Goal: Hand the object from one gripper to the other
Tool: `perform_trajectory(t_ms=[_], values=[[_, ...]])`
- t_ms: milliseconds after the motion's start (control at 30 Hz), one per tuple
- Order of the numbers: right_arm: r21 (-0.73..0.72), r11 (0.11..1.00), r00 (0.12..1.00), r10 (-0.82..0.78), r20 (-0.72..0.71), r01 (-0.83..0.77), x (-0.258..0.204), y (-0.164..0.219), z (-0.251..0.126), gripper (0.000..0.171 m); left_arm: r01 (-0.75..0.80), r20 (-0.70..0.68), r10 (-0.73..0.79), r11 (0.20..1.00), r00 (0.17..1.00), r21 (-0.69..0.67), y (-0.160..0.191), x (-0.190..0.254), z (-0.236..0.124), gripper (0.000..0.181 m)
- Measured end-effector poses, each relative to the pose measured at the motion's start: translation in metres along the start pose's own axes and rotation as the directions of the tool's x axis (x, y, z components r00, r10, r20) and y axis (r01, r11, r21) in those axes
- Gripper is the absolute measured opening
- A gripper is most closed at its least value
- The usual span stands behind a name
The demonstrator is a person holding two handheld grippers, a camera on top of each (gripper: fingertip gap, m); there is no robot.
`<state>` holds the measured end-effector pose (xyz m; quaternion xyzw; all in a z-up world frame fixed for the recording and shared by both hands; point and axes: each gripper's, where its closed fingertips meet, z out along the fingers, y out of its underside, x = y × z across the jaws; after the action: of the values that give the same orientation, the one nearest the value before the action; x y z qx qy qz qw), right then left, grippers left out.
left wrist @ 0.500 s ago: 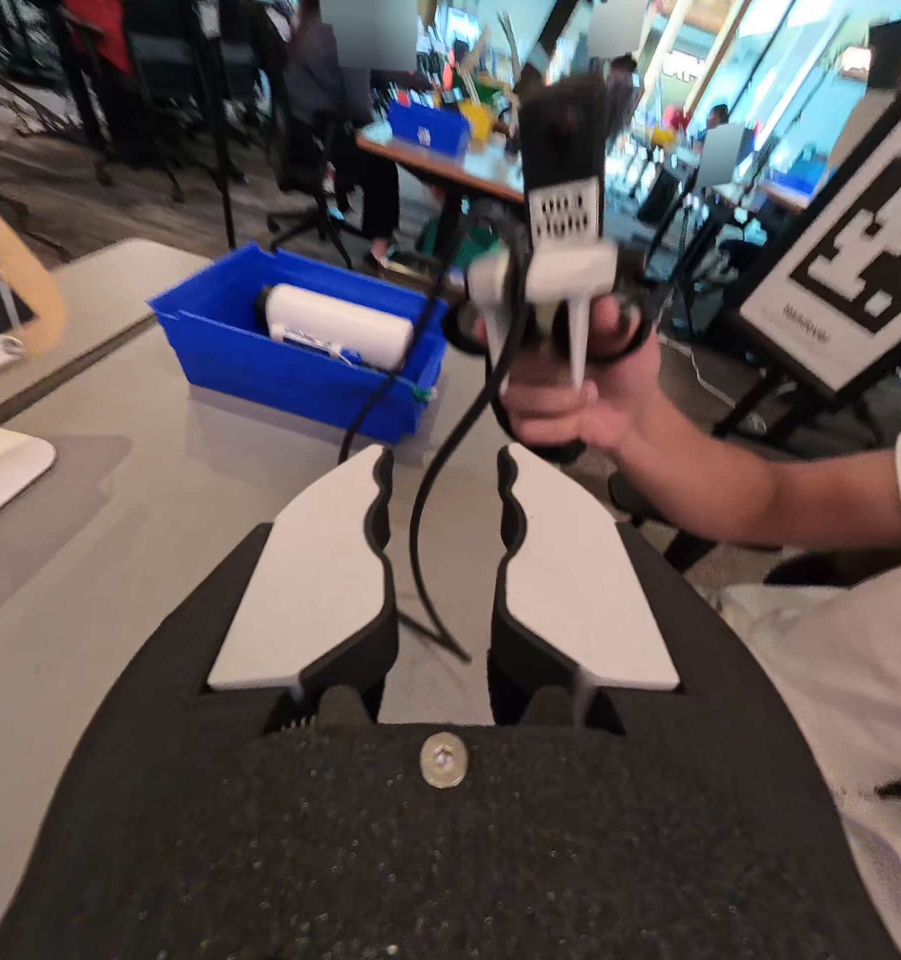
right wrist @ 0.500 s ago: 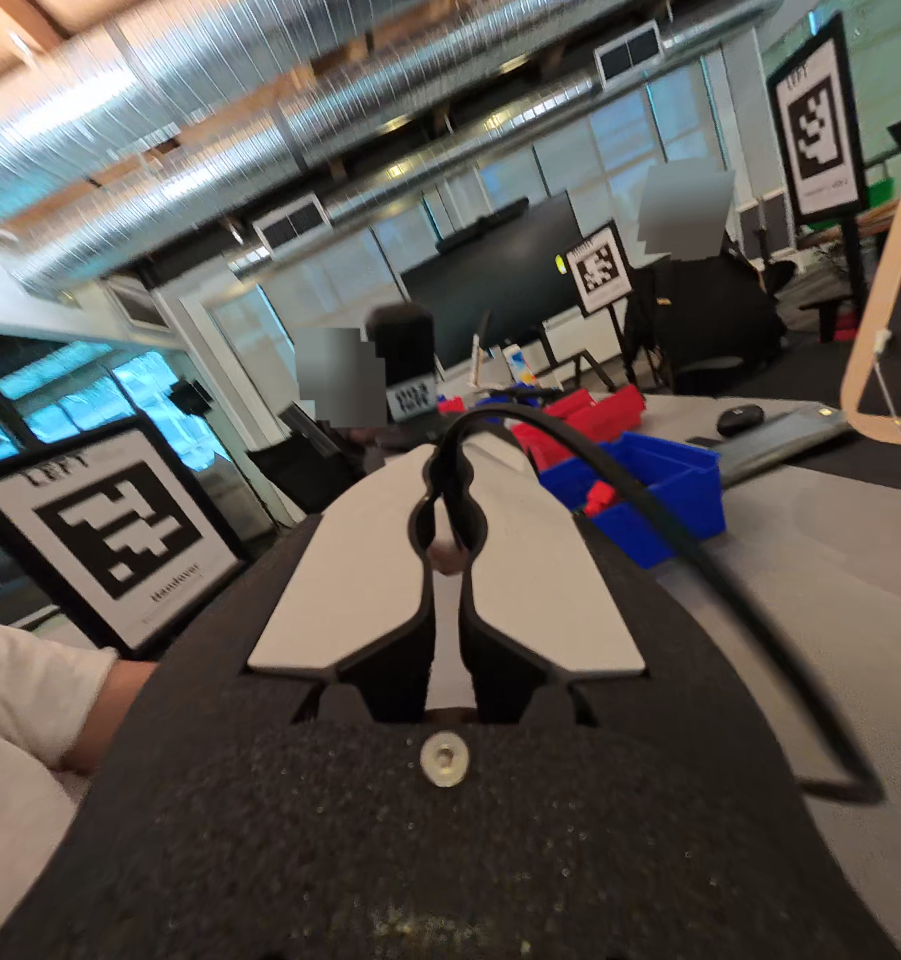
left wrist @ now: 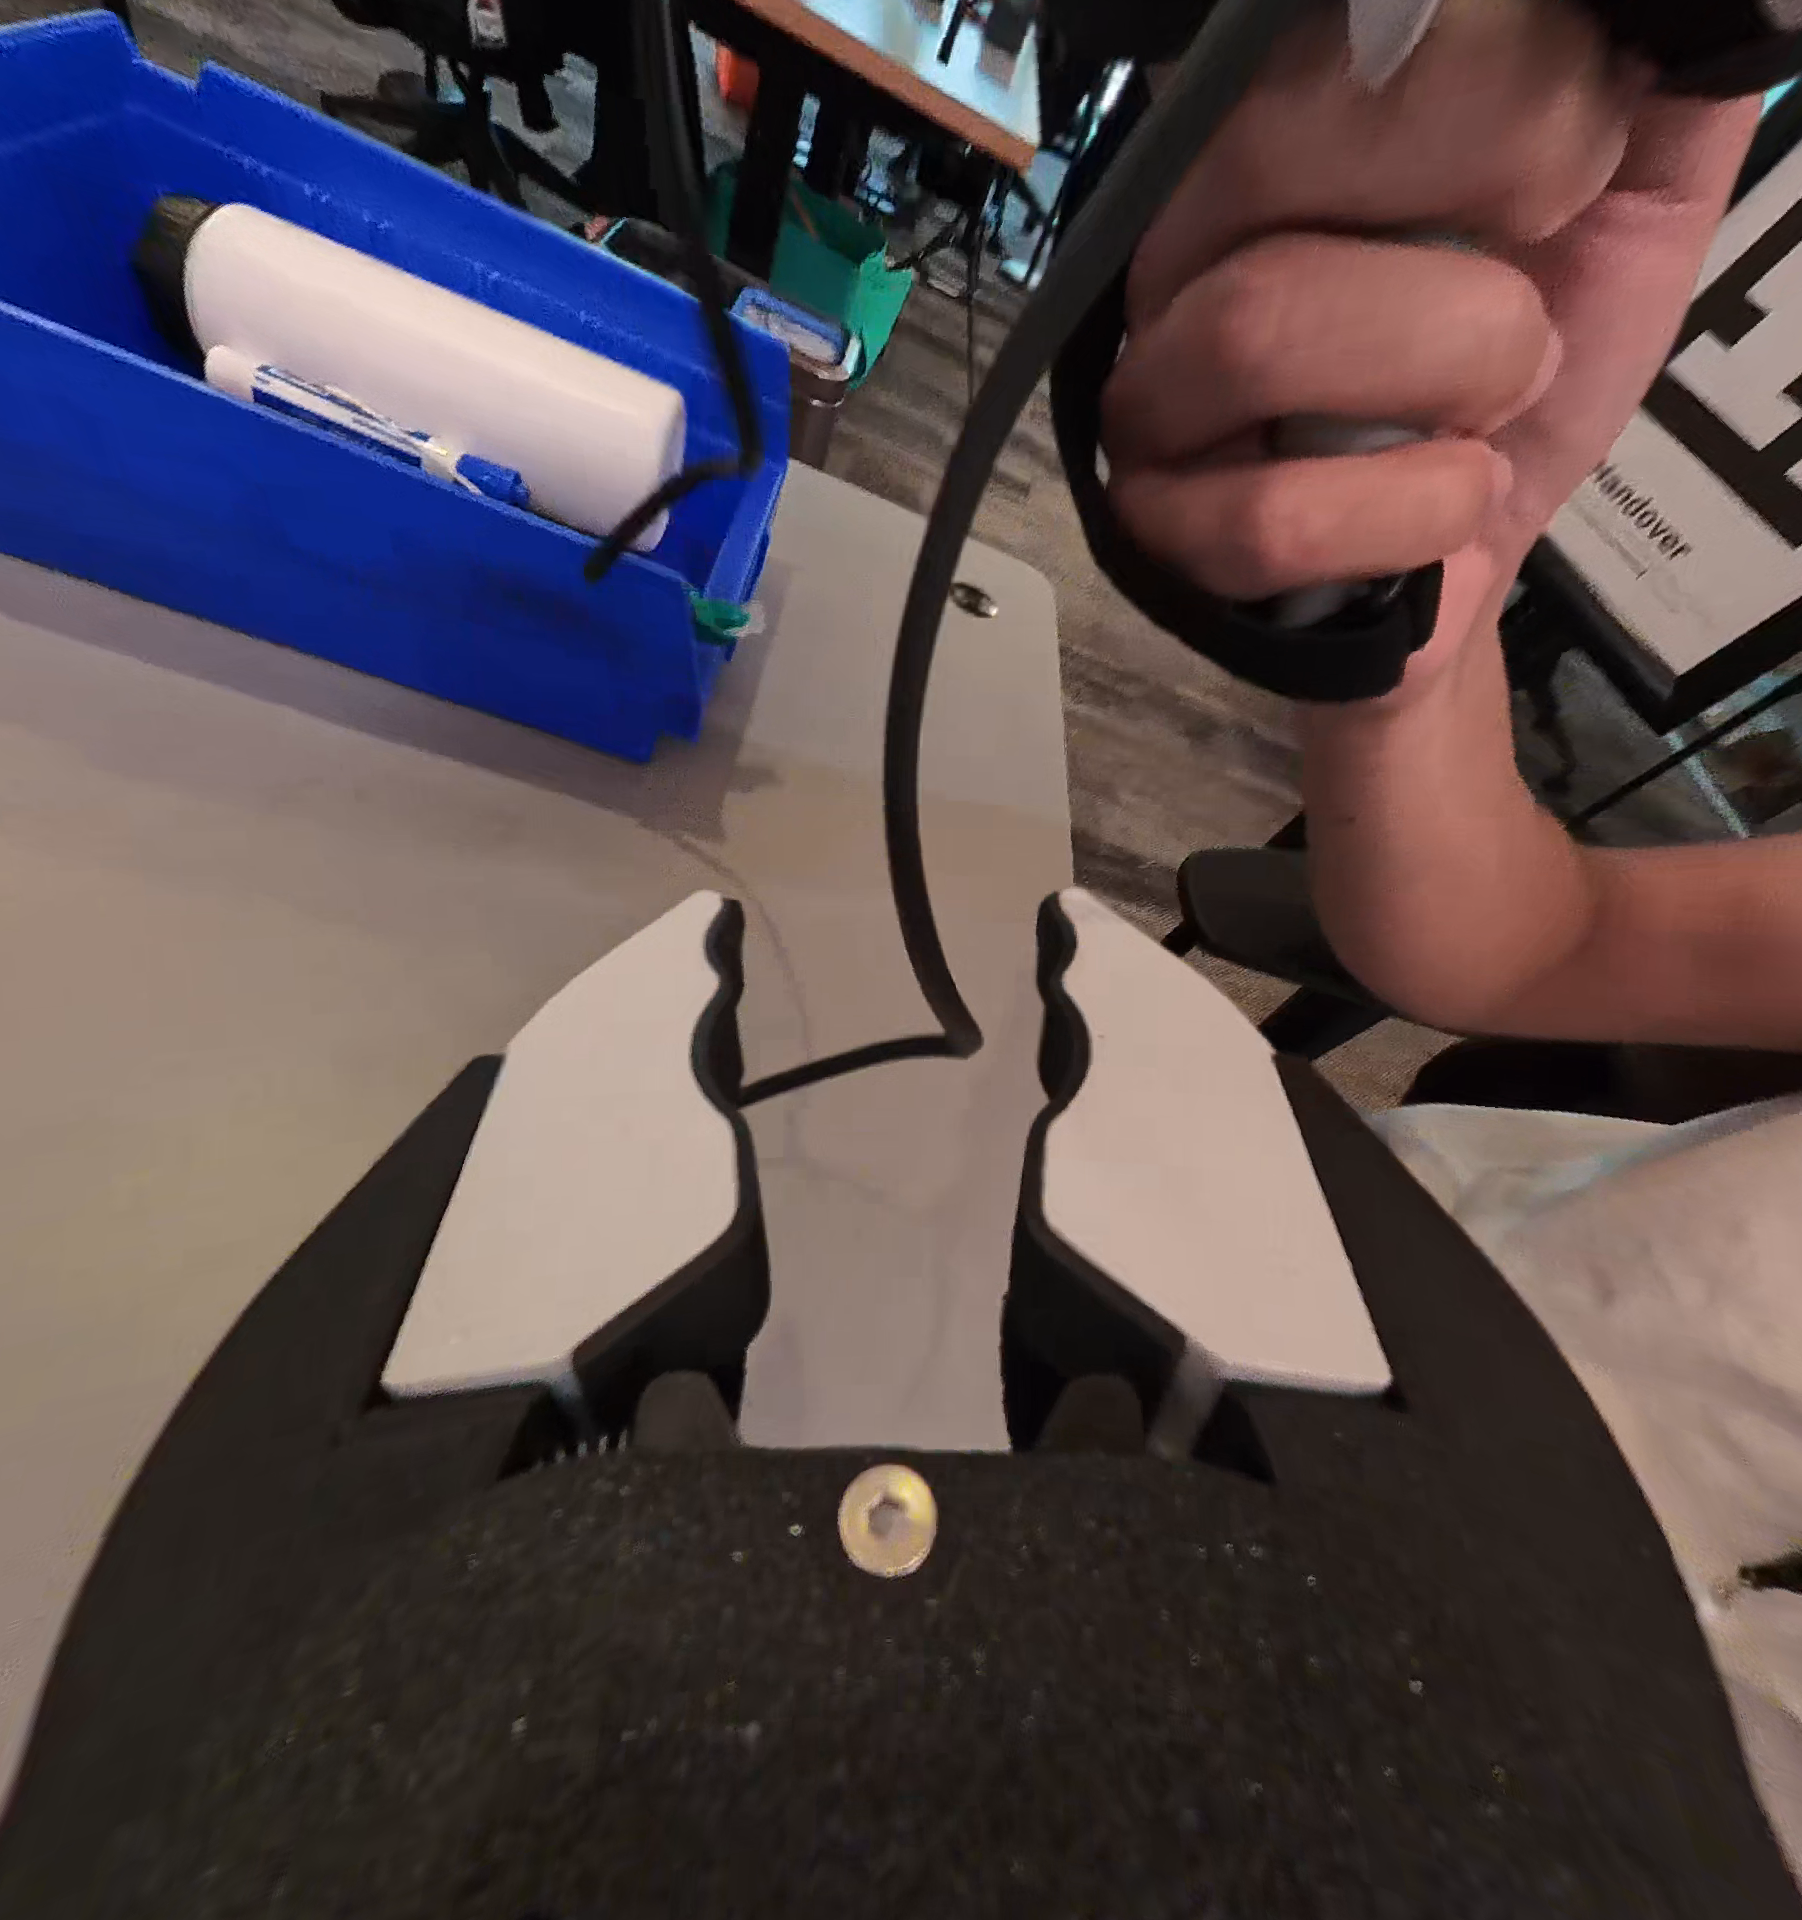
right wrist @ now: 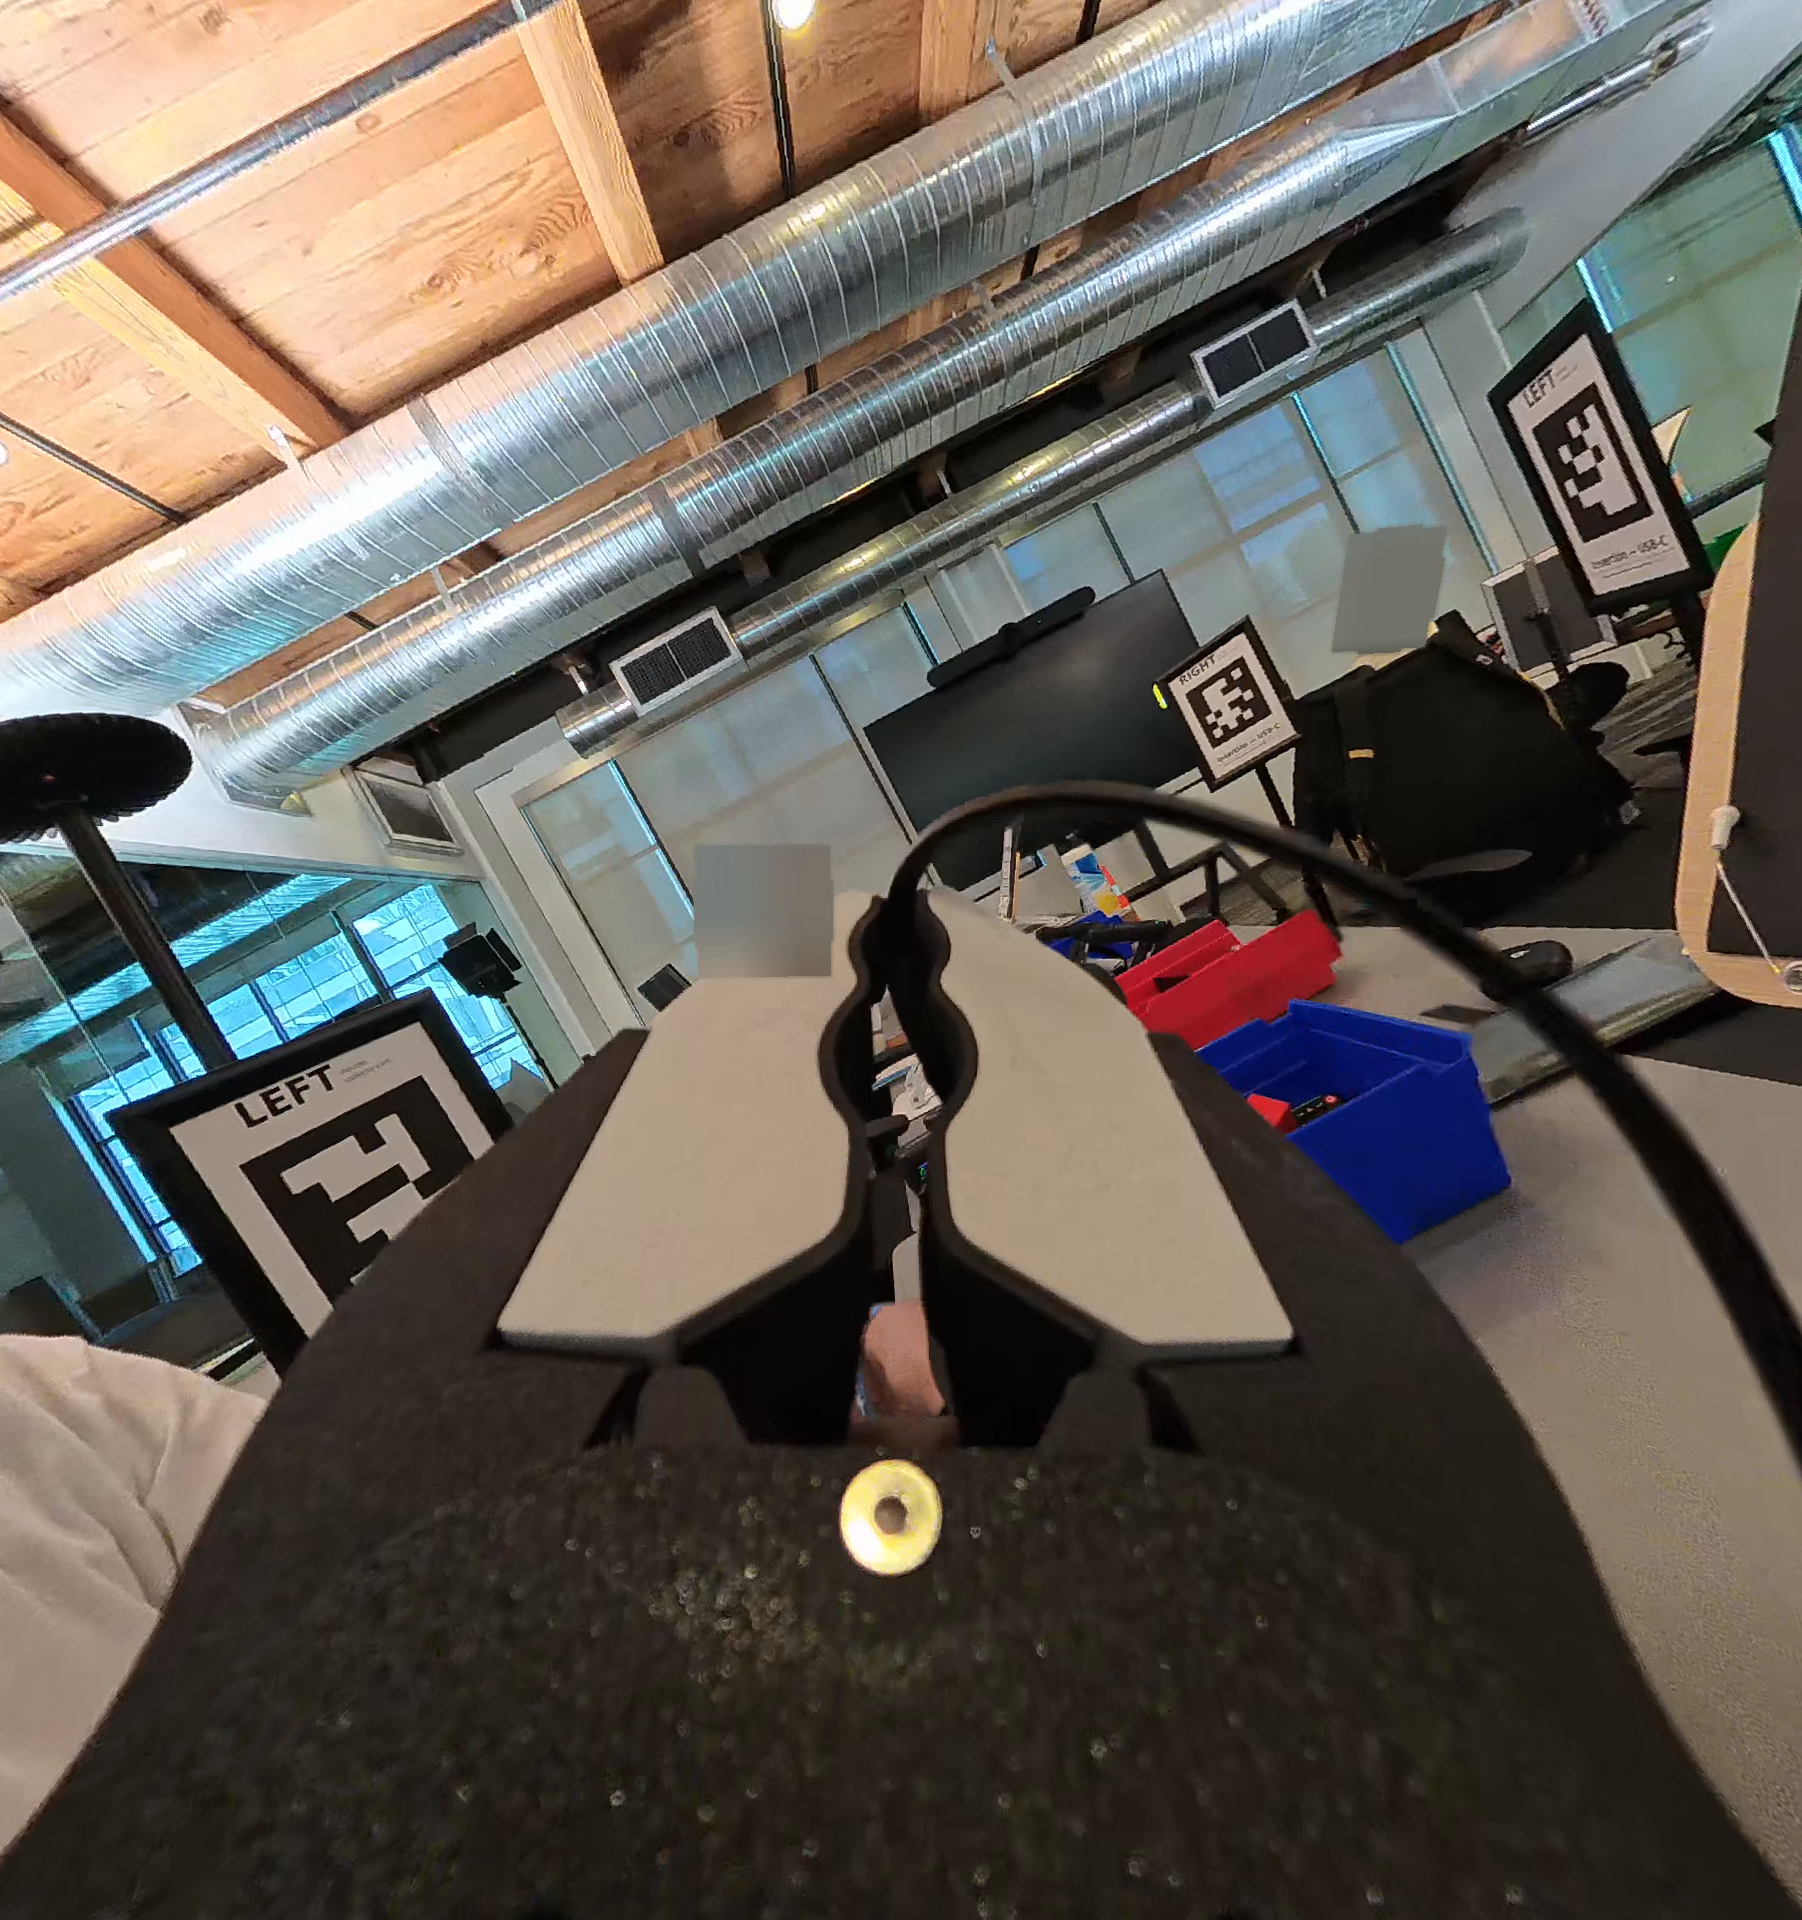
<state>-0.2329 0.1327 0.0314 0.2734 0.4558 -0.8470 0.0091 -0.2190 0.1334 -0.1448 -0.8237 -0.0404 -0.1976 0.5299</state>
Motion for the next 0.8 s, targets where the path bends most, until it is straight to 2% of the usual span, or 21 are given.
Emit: perform_trajectory(t_ms=[33, 100, 300, 400, 500, 567, 700, 800], values=[[-0.001, 1.0, 1.0, -0.002, -0.002, 0.002, 0.001, 0.0, -0.001, 0.003, 0.002, -0.012, -0.002, 1.0, 1.0, 0.007, 0.0, 0.0, 0.003, 0.042], [0.004, 1.0, 1.0, -0.018, -0.024, 0.018, 0.003, -0.004, -0.004, 0.003, -0.006, -0.046, 0.006, 1.0, 0.999, 0.011, 0.001, 0.003, 0.004, 0.001], [0.015, 0.997, 0.987, -0.069, -0.144, 0.071, 0.019, -0.019, -0.021, 0.004, 0.001, -0.016, 0.001, 0.996, 1.0, 0.094, -0.019, 0.0, -0.028, 0.0], [-0.053, 0.997, 0.978, -0.059, -0.2, 0.049, 0.031, -0.009, -0.022, 0.004, -0.001, 0.004, 0.001, 0.982, 1.0, 0.191, -0.043, 0.006, -0.06, 0.0], [-0.201, 0.979, 0.957, -0.079, -0.278, 0.022, 0.052, 0.022, -0.017, 0.004, -0.006, 0.011, 0.002, 0.951, 1.0, 0.309, -0.069, 0.018, -0.095, 0.0], [-0.319, 0.947, 0.948, -0.132, -0.288, 0.035, 0.058, 0.049, -0.008, 0.004, -0.009, 0.041, -0.005, 0.941, 0.999, 0.339, -0.077, 0.02, -0.111, 0.0], [-0.56, 0.815, 0.924, -0.318, -0.211, 0.152, 0.056, 0.105, 0.015, 0.004, -0.008, 0.097, -0.025, 0.946, 0.995, 0.323, -0.074, 0.015, -0.115, 0.0], [-0.627, 0.739, 0.885, -0.436, -0.166, 0.246, 0.055, 0.125, 0.026, 0.004, 0.016, 0.116, -0.053, 0.953, 0.992, 0.303, -0.068, 0.005, -0.111, 0.0]])
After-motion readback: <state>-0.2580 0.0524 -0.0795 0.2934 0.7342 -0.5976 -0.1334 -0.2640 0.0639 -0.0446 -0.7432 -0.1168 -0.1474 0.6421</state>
